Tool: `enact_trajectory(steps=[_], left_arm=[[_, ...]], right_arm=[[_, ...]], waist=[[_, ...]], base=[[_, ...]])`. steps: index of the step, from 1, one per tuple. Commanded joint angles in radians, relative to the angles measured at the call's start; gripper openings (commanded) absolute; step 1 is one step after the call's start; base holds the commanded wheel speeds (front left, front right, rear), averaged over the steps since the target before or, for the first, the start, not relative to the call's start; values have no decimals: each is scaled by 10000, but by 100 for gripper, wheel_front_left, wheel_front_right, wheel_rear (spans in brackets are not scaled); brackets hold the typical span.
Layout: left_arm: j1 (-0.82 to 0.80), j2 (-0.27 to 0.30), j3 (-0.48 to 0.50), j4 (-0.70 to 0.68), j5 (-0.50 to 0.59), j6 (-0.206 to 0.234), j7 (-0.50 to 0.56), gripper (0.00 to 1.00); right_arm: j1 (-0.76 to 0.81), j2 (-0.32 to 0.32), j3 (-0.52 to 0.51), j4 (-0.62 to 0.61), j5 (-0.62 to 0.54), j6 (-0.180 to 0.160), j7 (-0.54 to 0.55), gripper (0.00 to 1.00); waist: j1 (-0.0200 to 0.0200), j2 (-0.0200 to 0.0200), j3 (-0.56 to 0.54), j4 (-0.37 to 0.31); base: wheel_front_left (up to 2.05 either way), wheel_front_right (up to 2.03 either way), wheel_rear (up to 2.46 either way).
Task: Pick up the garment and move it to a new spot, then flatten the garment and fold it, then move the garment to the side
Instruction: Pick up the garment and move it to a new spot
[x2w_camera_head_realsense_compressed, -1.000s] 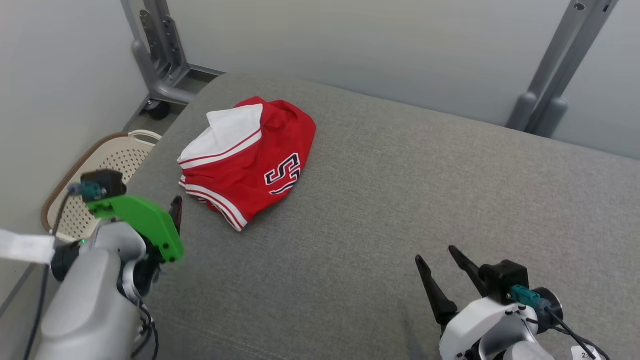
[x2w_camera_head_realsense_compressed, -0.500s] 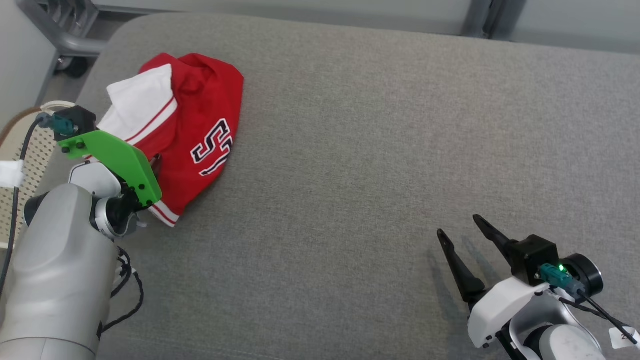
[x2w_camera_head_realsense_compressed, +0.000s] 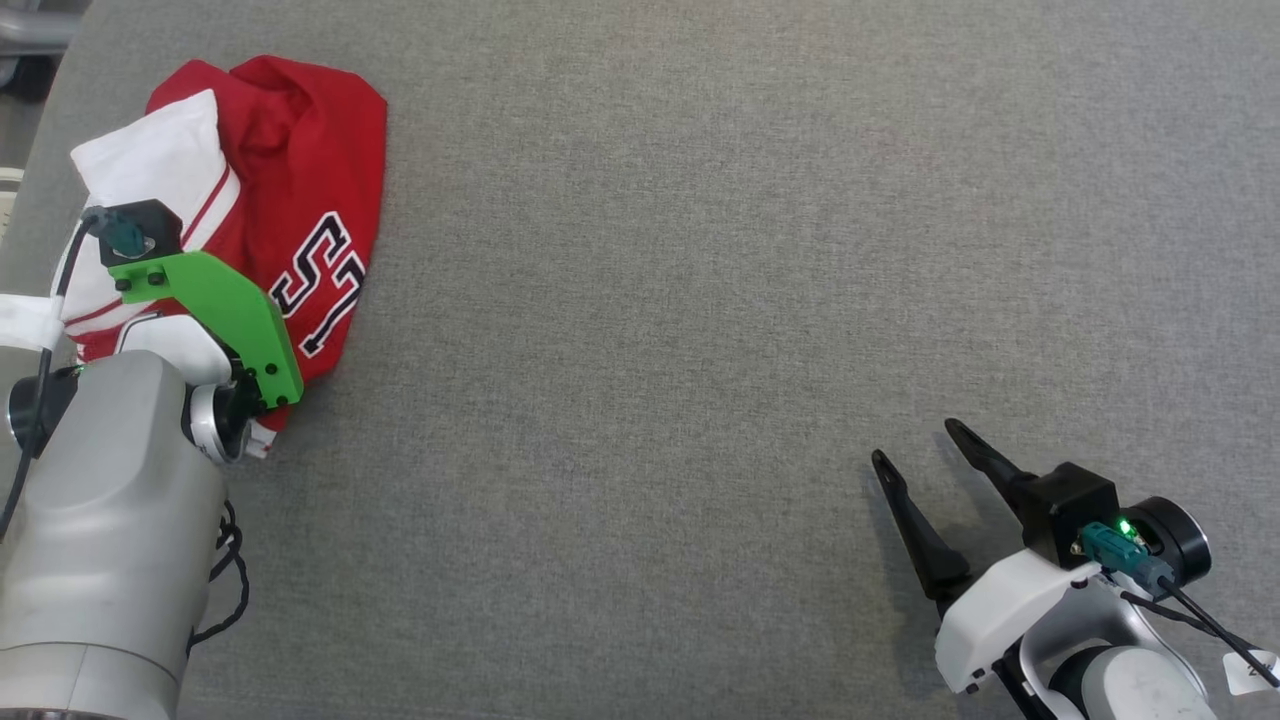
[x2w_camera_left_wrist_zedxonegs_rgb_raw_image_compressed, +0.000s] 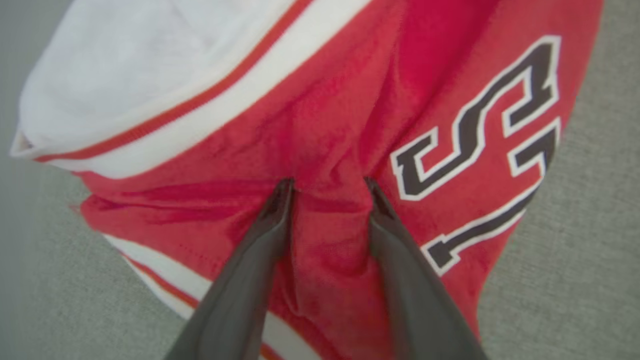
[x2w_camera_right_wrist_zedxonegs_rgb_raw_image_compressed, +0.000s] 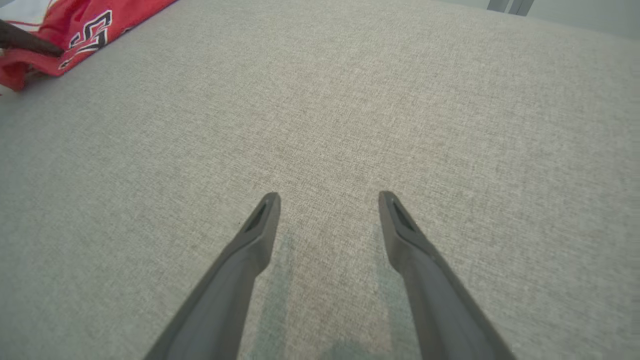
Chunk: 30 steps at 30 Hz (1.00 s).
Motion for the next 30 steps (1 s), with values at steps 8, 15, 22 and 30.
enact_trajectory(steps=[8, 15, 22, 30], left_arm=[[-337, -69, -5, 73, 34, 99, -590, 0], [-814, -142, -139, -457, 191, -77, -1330, 0], [-1147, -318, -392, -1330, 257, -312, -1643, 0], [-1324, -1031, -468, -2285, -206, -724, -1429, 0]], right_arm=[[-121, 90, 12, 249, 95, -11, -173, 100], [-177, 463, 109, 854, 204, -11, -556, 100], [57, 863, 265, 1664, 405, -11, -1018, 100], [-50, 1047, 301, 2193, 417, -11, -1285, 100]], waist=[[-1, 0, -323, -130], [-1, 0, -1292, -367], [-1, 0, -2594, -1186], [-1, 0, -3440, -2491]], base=[[0, 0, 0], [0, 0, 0], [0, 0, 0], [0, 0, 0]])
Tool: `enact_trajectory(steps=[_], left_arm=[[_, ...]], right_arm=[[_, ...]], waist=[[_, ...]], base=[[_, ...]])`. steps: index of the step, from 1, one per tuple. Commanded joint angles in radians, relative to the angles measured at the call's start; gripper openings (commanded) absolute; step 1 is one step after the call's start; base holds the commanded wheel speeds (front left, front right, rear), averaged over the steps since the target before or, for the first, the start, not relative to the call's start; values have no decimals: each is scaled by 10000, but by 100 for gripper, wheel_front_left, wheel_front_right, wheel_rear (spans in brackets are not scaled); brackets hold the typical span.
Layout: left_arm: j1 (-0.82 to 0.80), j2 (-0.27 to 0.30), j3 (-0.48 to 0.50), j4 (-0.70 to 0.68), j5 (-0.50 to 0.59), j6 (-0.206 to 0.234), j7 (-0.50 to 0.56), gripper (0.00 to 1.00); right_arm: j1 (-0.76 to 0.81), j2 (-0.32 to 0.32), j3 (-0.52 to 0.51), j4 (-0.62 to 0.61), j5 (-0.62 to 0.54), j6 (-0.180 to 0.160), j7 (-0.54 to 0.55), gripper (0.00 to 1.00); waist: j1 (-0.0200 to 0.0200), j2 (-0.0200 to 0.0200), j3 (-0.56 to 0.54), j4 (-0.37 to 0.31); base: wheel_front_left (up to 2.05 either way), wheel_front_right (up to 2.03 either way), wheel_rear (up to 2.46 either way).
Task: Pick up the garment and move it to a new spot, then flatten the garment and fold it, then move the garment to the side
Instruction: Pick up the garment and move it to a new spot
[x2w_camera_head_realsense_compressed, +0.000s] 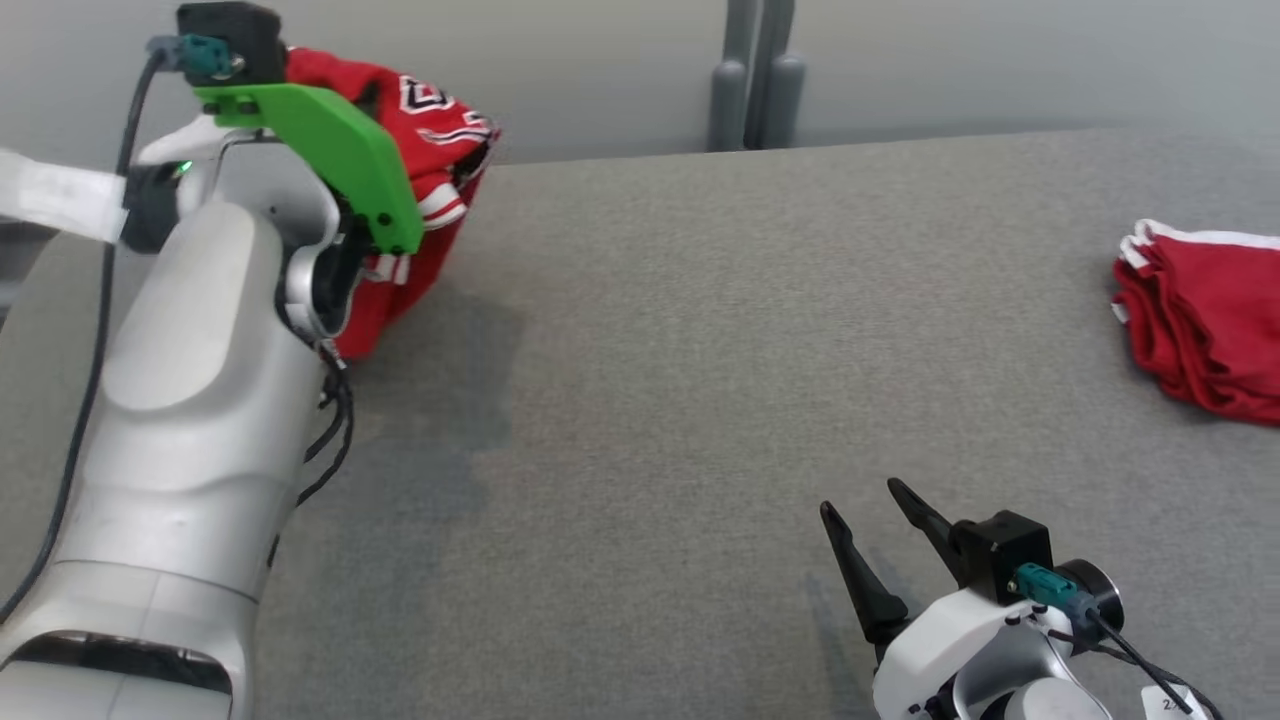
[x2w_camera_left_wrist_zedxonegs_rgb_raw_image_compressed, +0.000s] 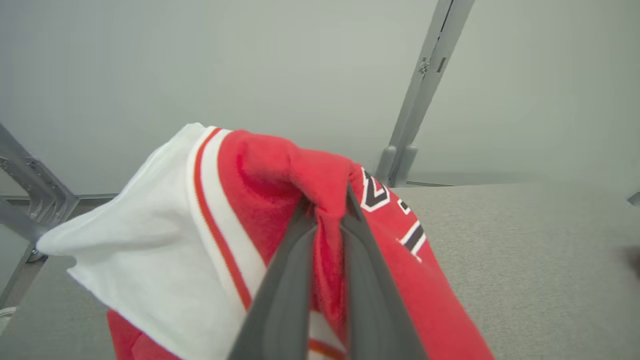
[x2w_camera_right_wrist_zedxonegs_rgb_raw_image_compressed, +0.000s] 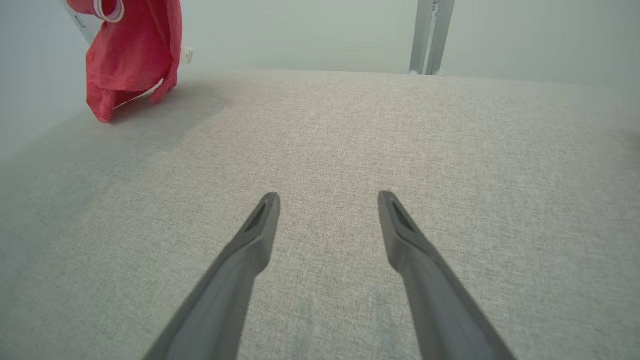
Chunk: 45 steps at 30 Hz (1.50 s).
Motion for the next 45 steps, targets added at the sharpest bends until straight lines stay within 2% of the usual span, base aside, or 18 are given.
enact_trajectory(steps=[1, 8, 11, 15, 20, 23, 31, 36, 37, 38, 42, 45], left_arm=[[-249, -235, -41, -247, -147, -190, 43, 0], [-599, -991, -457, -1382, -440, -727, -196, 0], [-521, -1176, -632, -1871, -819, -875, -272, 0], [-152, -1264, -1440, -2421, -718, -984, -338, 0], [460, -1240, -2348, -2504, -238, -862, -221, 0], [1041, -855, -3063, -2404, 411, -745, -104, 0], [2907, -249, -4329, -2869, 947, -690, 450, 0], [3604, -108, -4833, -3327, 1115, -649, 639, 0], [3739, -85, -4953, -3413, 1156, -649, 690, 35], [3924, -120, -5002, -3482, 1031, -662, 733, 100], [4499, -307, -5029, -3896, 627, -760, 558, 100], [4908, -350, -4799, -4189, 255, -617, 281, 100]], right_arm=[[-2, 41, 24, 88, 51, -11, -86, 100], [-155, 175, 152, 403, 116, -11, -322, 100], [-182, 192, 68, 451, 91, -11, -403, 100], [-285, 227, -103, 389, 75, -10, -514, 100], [-340, 259, -229, 408, 68, -10, -636, 100], [-422, 271, -283, 451, 84, -10, -670, 100], [-378, 298, -470, 615, 25, -10, -750, 100], [-379, 300, -448, 656, -25, -10, -681, 100], [-366, 298, -446, 657, 3, -10, -666, 100], [-344, 299, -430, 658, 33, -10, -659, 100], [-228, 300, -354, 707, 114, -10, -610, 100], [-139, 300, -347, 724, 132, -10, -604, 100]], waist=[[0, 0, -803, -1217], [0, 0, -623, -2487], [0, 0, -459, -2795], [0, 0, -78, -2925], [0, 0, 243, -2852], [0, 0, 424, -2690], [0, 0, 445, -1779], [0, 0, 200, -1424], [0, 0, 151, -1380], [0, 0, 103, -1347], [0, 0, -115, -1319], [0, 0, -288, -1372]], base=[[0, 0, 0], [0, 0, 0], [0, 0, 0], [0, 0, 0], [0, 0, 0], [0, 0, 0], [0, 0, 0], [0, 0, 0], [0, 0, 0], [0, 0, 0], [0, 0, 0], [0, 0, 0]])
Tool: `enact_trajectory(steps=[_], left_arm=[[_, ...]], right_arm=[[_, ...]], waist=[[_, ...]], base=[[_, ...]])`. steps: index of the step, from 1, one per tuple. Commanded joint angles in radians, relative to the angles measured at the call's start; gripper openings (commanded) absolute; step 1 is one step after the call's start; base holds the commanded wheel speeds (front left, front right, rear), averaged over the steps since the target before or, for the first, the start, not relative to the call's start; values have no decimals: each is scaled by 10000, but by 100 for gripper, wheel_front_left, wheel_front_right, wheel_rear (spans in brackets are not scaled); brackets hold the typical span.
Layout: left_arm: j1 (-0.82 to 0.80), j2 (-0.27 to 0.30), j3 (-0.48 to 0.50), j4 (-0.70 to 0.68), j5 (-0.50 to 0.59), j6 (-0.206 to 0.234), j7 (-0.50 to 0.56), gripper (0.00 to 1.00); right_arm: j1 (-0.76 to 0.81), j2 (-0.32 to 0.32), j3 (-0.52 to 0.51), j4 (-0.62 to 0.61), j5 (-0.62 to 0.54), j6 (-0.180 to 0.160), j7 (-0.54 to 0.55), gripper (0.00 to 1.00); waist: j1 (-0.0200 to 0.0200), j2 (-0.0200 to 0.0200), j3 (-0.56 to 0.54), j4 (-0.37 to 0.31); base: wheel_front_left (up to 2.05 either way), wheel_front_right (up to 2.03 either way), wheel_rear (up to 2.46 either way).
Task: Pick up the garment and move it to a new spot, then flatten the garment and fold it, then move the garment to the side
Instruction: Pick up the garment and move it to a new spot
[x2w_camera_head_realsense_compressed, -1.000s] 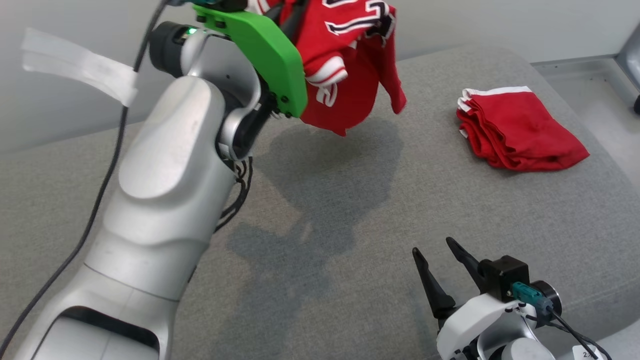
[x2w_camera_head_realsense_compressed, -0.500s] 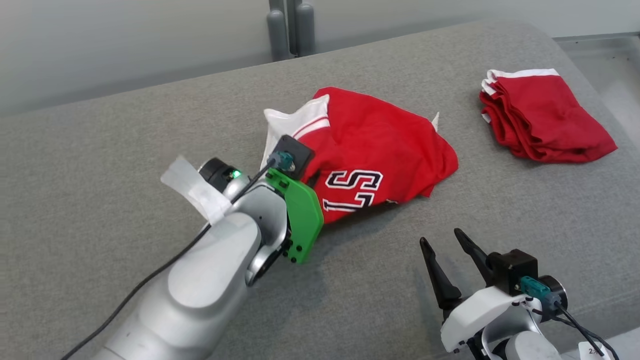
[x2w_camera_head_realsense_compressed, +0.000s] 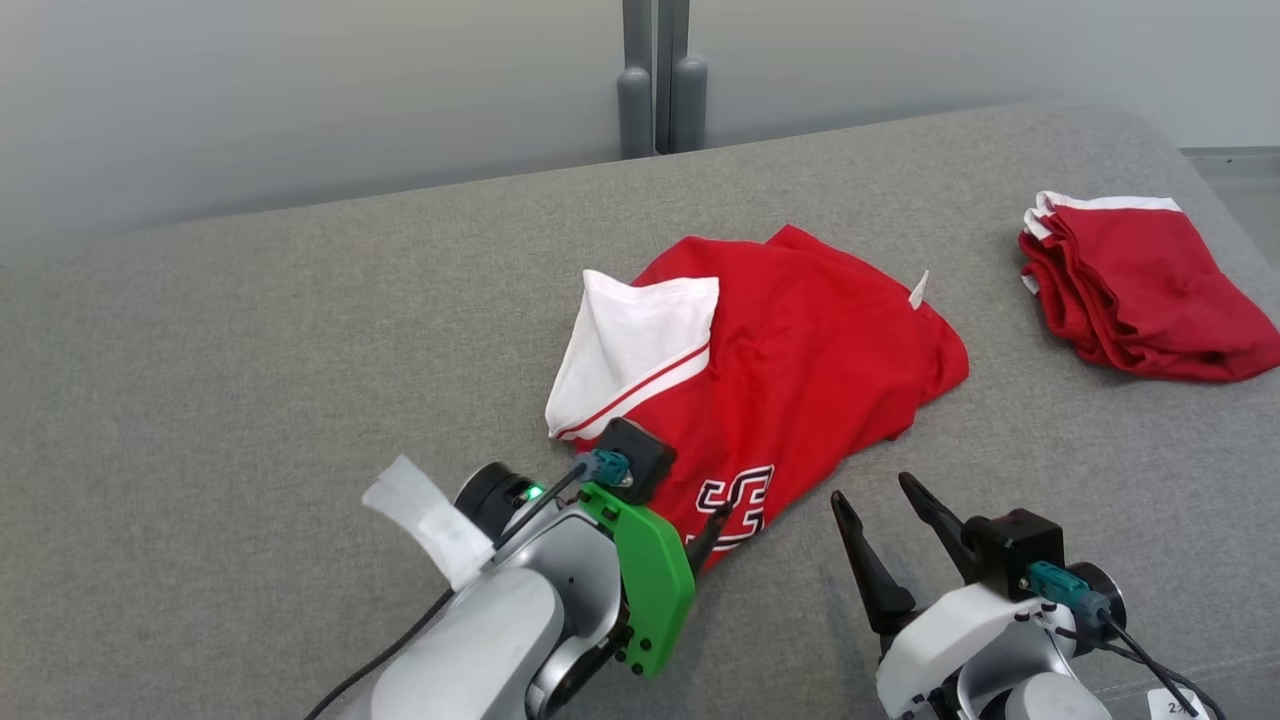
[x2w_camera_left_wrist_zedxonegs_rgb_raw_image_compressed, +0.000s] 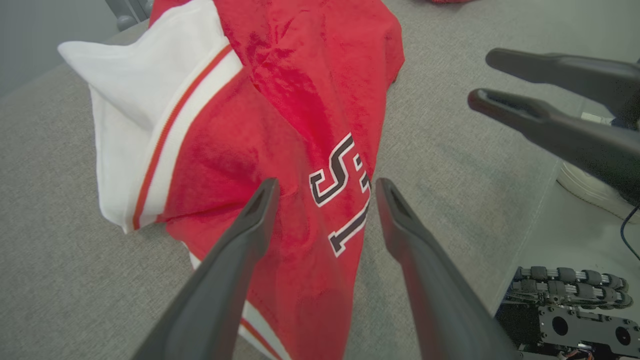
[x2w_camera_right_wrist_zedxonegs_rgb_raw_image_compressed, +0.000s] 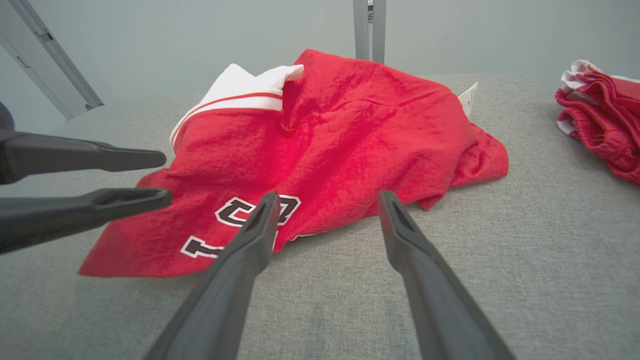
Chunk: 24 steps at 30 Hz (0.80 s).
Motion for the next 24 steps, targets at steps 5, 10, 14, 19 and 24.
enact_trajectory(steps=[5, 10, 14, 19, 24], left_arm=[[434, 459, 872, -555, -511, 724, -229, 100], [207, 1346, 1788, -729, -590, 1433, -190, 100], [-79, 1898, 2234, -419, -634, 1689, 27, 100], [-411, 2104, 2491, -49, -862, 1721, 483, 100], [-979, 2287, 2666, 582, -811, 1797, 606, 100]], right_arm=[[244, -9, -87, -47, -50, -9, 67, 100], [338, -6, -56, -142, -80, -8, 113, 100], [259, -5, -1, -235, -68, -8, 120, 100], [126, -7, -3, -280, -104, -8, 117, 100], [-20, -4, 41, -267, -103, -8, 48, 100]], waist=[[0, -1, -345, -228], [0, -1, -348, -613], [0, -1, -157, -1074], [0, -1, 115, -1611], [0, -1, 463, -2228]], base=[[0, 0, 0], [0, 0, 0], [0, 0, 0], [0, 0, 0], [0, 0, 0]])
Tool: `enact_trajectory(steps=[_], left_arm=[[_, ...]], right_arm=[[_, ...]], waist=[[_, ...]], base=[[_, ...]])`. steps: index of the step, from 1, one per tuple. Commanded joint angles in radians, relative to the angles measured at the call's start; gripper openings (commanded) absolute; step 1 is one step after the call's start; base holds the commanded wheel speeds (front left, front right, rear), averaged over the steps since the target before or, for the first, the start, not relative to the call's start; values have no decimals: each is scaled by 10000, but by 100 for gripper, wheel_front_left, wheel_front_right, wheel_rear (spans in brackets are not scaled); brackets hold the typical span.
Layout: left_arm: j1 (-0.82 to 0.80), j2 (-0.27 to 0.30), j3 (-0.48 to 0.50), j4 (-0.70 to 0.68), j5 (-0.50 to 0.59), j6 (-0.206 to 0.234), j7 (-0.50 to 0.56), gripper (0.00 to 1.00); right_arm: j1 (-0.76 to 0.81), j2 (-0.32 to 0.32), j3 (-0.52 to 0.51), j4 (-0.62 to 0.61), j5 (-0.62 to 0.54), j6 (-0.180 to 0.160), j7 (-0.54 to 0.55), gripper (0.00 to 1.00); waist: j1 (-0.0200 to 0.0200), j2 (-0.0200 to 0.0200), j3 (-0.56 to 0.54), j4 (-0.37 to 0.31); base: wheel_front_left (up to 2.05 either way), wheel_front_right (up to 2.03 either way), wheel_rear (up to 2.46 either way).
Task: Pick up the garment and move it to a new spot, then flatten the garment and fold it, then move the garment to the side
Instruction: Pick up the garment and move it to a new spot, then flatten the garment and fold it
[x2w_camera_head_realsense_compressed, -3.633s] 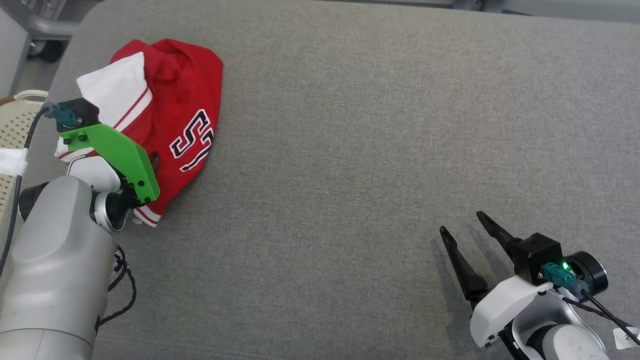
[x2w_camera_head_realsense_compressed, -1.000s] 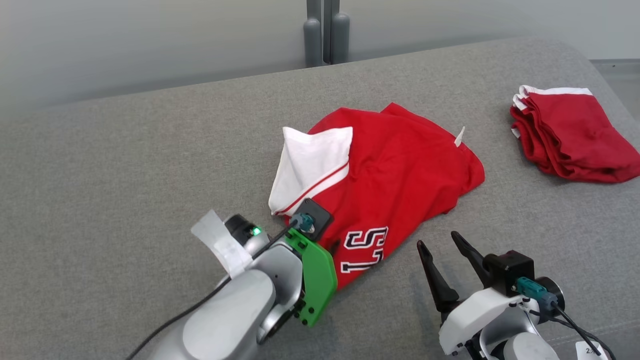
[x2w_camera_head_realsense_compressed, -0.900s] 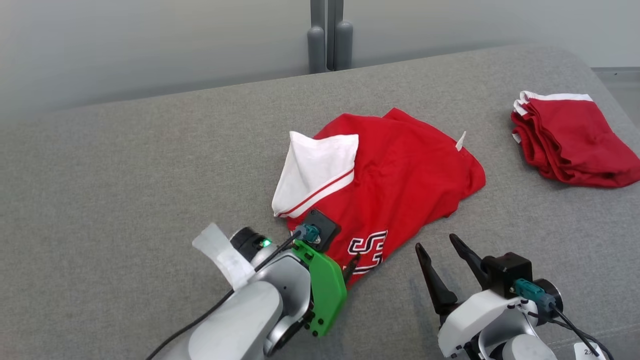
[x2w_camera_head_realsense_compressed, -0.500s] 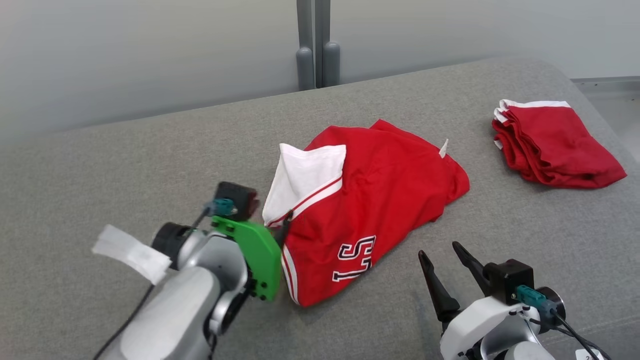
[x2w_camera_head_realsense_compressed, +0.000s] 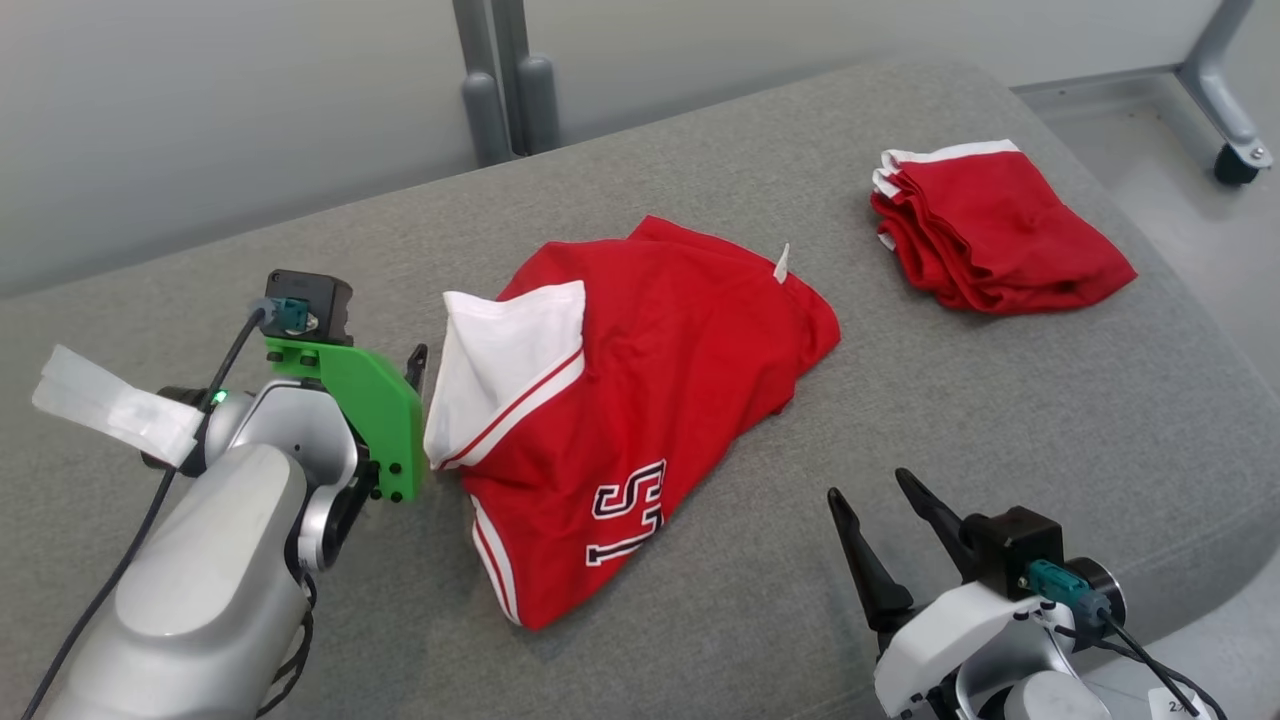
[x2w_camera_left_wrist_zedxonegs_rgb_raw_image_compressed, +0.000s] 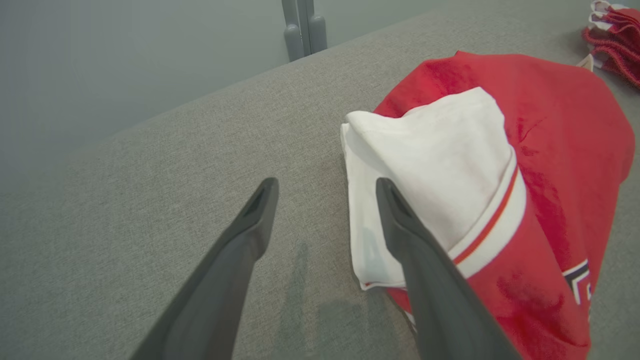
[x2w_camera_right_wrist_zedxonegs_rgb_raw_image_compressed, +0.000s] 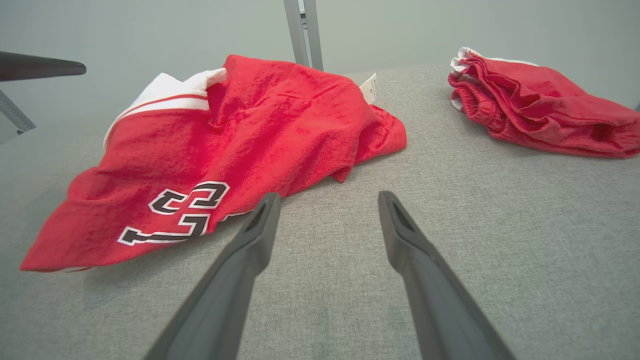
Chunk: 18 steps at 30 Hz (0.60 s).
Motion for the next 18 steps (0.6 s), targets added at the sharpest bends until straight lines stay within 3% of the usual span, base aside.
enact_trajectory(steps=[1, 11, 18], left_arm=[[-128, 65, 20, 87, 60, 49, -8, 100], [-1059, -14, -207, 1662, 386, 11, 94, 100], [-1470, -457, -414, 2407, 463, -142, -169, 100]], right_arm=[[-110, -5, -3, -9, -41, -8, -48, 100], [-293, -2, 62, 69, 121, -8, -262, 100], [-418, -2, 52, 163, 212, -8, -422, 100]], waist=[[0, 0, 390, -513], [0, 0, 971, -1263], [0, 0, 1345, -1350]], base=[[0, 0, 0], [0, 0, 0], [0, 0, 0]])
